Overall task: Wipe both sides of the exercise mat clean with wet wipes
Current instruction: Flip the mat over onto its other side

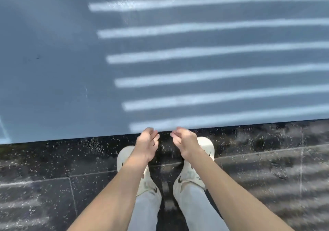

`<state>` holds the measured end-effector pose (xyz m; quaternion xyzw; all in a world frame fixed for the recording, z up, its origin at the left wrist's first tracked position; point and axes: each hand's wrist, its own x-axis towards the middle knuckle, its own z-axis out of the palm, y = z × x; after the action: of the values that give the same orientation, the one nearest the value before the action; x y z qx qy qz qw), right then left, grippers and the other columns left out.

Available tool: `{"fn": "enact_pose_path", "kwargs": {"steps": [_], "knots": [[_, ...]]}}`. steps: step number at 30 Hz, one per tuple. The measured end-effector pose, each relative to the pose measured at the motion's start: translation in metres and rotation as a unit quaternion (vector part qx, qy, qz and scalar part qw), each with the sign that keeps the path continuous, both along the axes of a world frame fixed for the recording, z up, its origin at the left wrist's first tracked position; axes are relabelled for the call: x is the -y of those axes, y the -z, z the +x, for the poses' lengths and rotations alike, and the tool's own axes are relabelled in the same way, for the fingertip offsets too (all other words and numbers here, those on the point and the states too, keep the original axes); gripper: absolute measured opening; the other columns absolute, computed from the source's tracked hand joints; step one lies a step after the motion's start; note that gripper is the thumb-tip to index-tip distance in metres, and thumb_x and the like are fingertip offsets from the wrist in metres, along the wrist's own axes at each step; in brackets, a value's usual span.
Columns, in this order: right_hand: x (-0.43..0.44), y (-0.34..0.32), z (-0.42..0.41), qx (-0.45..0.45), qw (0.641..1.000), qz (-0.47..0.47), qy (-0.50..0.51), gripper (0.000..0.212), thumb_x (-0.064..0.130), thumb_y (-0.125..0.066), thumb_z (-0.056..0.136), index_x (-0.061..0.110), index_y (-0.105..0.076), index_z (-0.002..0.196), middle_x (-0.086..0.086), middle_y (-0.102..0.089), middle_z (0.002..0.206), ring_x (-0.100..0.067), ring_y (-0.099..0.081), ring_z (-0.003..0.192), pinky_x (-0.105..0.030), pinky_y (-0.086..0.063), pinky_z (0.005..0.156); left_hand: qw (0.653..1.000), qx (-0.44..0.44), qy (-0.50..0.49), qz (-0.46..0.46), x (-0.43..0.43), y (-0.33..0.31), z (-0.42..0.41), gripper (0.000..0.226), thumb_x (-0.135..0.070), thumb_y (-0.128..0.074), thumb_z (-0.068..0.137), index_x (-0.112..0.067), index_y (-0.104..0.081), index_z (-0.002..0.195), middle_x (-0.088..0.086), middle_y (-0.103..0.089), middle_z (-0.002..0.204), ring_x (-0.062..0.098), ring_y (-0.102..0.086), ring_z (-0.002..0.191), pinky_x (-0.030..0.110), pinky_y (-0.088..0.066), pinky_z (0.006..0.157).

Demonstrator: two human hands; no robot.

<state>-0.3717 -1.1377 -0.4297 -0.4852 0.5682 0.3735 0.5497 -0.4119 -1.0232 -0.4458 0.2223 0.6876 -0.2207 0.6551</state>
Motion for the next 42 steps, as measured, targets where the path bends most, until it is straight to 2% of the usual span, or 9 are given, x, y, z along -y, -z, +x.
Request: {"fn": "enact_pose_path", "kwargs": {"steps": [8, 12, 17, 21, 27, 31, 35, 39, 42], "knots": [[0.002, 0.058, -0.01, -0.072, 0.983, -0.054, 0.157, 0.029, 0.007, -0.052, 0.095, 0.0, -0.053, 0.123, -0.015, -0.056, 0.131, -0.026, -0.057, 0.119, -0.031, -0.044, 0.093, 0.996, -0.072, -0.051, 0.011, 0.008, 0.028, 0.005, 0.042, -0.013, -0.055, 0.099, 0.0, -0.045, 0.138, 0.017, -0.052, 0.14, 0.025, -0.05, 0.132, 0.03, -0.042, 0.089], [0.004, 0.05, -0.006, -0.063, 0.977, -0.026, 0.203, 0.038, 0.007, -0.055, 0.095, -0.002, -0.047, 0.131, -0.012, -0.051, 0.131, -0.024, -0.048, 0.128, -0.031, -0.037, 0.107, 0.991, -0.081, -0.109, -0.006, 0.007, 0.028, 0.005, 0.007, -0.008, -0.059, 0.097, -0.003, -0.053, 0.095, 0.016, -0.055, 0.128, 0.023, -0.053, 0.129, 0.035, -0.039, 0.11], [0.002, 0.038, -0.004, -0.036, 0.983, -0.026, 0.178, 0.024, 0.005, -0.059, 0.093, -0.001, -0.054, 0.116, -0.017, -0.056, 0.128, -0.024, -0.057, 0.113, -0.03, -0.043, 0.1, 0.99, -0.06, -0.131, 0.005, 0.009, 0.022, 0.001, 0.029, -0.013, -0.054, 0.101, -0.006, -0.053, 0.129, 0.01, -0.057, 0.131, 0.019, -0.054, 0.127, 0.027, -0.045, 0.096], [-0.008, 0.024, -0.002, -0.012, 0.979, -0.134, 0.153, 0.012, -0.004, -0.069, 0.083, -0.001, -0.061, 0.092, -0.017, -0.066, 0.107, -0.018, -0.065, 0.076, -0.024, -0.054, 0.078, 0.98, -0.047, 0.001, 0.194, 0.016, 0.011, -0.005, 0.026, -0.003, -0.065, 0.091, 0.001, -0.048, 0.11, 0.006, -0.062, 0.078, 0.012, -0.06, 0.07, 0.017, -0.048, 0.065], [-0.023, -0.014, 0.004, 0.14, 0.95, -0.267, -0.079, 0.026, -0.002, -0.067, 0.08, 0.015, -0.049, 0.088, -0.001, -0.058, 0.072, -0.022, -0.058, 0.072, -0.023, -0.042, 0.059, 0.887, 0.053, 0.3, 0.348, 0.018, -0.035, 0.007, 0.024, -0.008, -0.064, 0.091, -0.01, -0.057, 0.114, 0.002, -0.064, 0.081, 0.019, -0.061, 0.079, 0.032, -0.048, 0.084], [-0.017, -0.031, 0.008, 0.271, 0.883, -0.274, -0.266, 0.034, -0.01, -0.057, 0.075, 0.003, -0.063, 0.106, -0.007, -0.062, 0.079, -0.018, -0.058, 0.075, -0.006, -0.04, 0.063, 0.735, 0.151, 0.515, 0.414, 0.003, -0.042, 0.004, 0.05, 0.009, -0.066, 0.082, 0.0, -0.056, 0.13, 0.016, -0.065, 0.109, 0.03, -0.058, 0.107, 0.032, -0.04, 0.095], [0.001, -0.036, 0.035, 0.384, 0.745, -0.273, -0.473, 0.016, 0.003, -0.063, 0.085, 0.003, -0.065, 0.102, -0.006, -0.06, 0.076, -0.022, -0.057, 0.073, -0.031, -0.048, 0.067, 0.552, 0.261, 0.602, 0.515, -0.034, -0.045, 0.02, 0.028, -0.001, -0.073, 0.083, -0.002, -0.061, 0.108, 0.012, -0.057, 0.094, 0.029, -0.057, 0.085, 0.043, -0.052, 0.079], [0.006, -0.046, 0.06, 0.487, 0.555, -0.353, -0.574, 0.006, 0.006, -0.067, 0.083, 0.003, -0.061, 0.083, -0.011, -0.05, 0.081, -0.026, -0.046, 0.077, -0.036, -0.04, 0.063, 0.488, 0.201, 0.676, 0.514, -0.056, -0.058, 0.064, 0.011, -0.014, -0.07, 0.089, -0.007, -0.066, 0.095, 0.015, -0.054, 0.106, 0.032, -0.051, 0.095, 0.04, -0.042, 0.077], [0.009, -0.05, 0.07, 0.522, 0.474, -0.36, -0.611, 0.007, 0.002, -0.061, 0.083, 0.004, -0.056, 0.088, -0.014, -0.051, 0.094, -0.028, -0.043, 0.089, -0.038, -0.036, 0.076, 0.444, 0.237, 0.706, 0.497, -0.063, -0.072, 0.076, 0.005, -0.013, -0.056, 0.098, -0.013, -0.059, 0.102, 0.009, -0.062, 0.121, 0.032, -0.057, 0.103, 0.039, -0.041, 0.08]]}}
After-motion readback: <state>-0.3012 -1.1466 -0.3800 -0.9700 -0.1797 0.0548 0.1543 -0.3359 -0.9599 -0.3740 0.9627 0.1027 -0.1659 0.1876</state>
